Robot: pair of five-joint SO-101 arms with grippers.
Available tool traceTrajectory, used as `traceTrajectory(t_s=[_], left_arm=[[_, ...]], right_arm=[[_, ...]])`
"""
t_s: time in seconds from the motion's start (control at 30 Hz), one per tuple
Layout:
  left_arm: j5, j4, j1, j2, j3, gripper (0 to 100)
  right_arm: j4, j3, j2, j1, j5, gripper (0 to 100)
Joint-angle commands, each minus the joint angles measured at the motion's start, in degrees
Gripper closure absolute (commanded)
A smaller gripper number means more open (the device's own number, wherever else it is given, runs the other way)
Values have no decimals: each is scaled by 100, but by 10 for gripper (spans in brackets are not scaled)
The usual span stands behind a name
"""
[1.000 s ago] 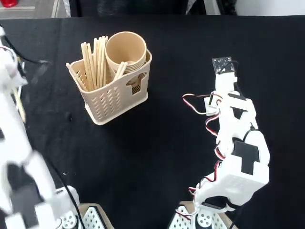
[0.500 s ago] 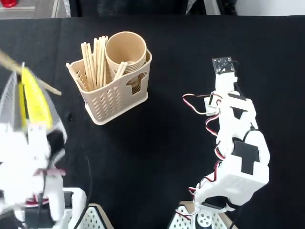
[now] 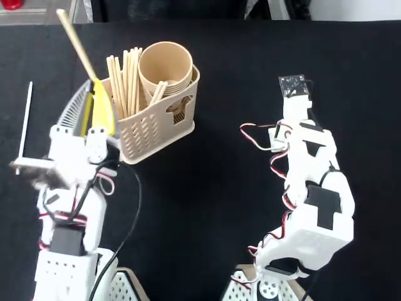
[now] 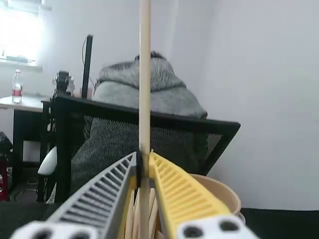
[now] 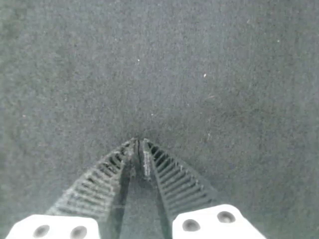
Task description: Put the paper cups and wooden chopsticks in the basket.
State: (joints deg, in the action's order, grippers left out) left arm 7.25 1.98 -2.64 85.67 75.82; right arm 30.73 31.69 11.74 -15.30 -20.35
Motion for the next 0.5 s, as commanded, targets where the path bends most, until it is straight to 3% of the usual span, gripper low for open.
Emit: traceTrajectory(t_s=[0.0, 0.17, 0.47], left_arm=[[0, -35, -31, -35, 75, 971], [0, -62, -4, -26, 22, 971], [-9, -501, 84, -334, -1516, 971]], right_arm=[[-62, -22, -338, -26, -62, 985], [-62, -22, -338, -26, -62, 985], [-53, -22, -338, -26, -62, 985]])
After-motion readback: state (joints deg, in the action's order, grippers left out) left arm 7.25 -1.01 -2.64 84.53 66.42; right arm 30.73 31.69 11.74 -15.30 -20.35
